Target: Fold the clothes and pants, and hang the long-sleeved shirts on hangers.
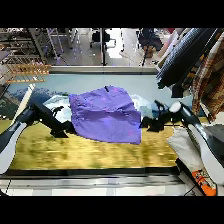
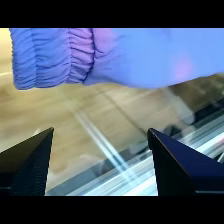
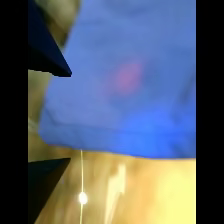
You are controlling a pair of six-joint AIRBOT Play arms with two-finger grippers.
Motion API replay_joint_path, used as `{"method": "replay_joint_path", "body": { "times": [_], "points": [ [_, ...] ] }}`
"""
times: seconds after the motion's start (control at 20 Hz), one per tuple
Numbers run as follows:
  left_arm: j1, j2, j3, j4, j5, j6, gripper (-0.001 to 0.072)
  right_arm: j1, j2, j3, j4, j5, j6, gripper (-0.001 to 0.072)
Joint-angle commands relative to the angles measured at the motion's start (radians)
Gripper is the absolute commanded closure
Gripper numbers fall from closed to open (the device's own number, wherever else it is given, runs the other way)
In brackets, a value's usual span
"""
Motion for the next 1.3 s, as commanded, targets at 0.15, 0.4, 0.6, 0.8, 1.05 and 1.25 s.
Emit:
{"method": "replay_joint_path", "body": {
  "times": [0.15,0.4,0.6,0.8,1.05,1.25],
  "points": [
    [0.022,0.085,-0.137,-0.047,-0.309,-0.125,0.0002,-0.002,0.163,-0.431,0.368,-0.19,-0.101,0.0128],
    [-0.004,0.061,-0.138,-0.051,-0.406,-0.19,0.0004,0.06,0.118,-0.43,0.375,-0.311,-0.065,0.0126],
    [-0.018,0.034,-0.138,-0.051,-0.413,-0.208,0.0025,0.138,0.059,-0.43,0.398,-0.369,-0.065,0.0299],
    [-0.019,0.029,-0.132,-0.054,-0.47,-0.245,0.0622,0.16,0.081,-0.423,0.418,-0.423,-0.068,0.0685],
    [-0.014,0.087,-0.053,-0.054,-0.293,-0.06,0.0698,0.16,0.216,-0.346,0.234,-0.326,-0.073,0.0697],
    [-0.005,0.242,0.129,-0.055,-0.058,0.064,0.0697,0.16,0.478,-0.158,-0.087,-0.139,-0.041,0.0697]
  ]
}}
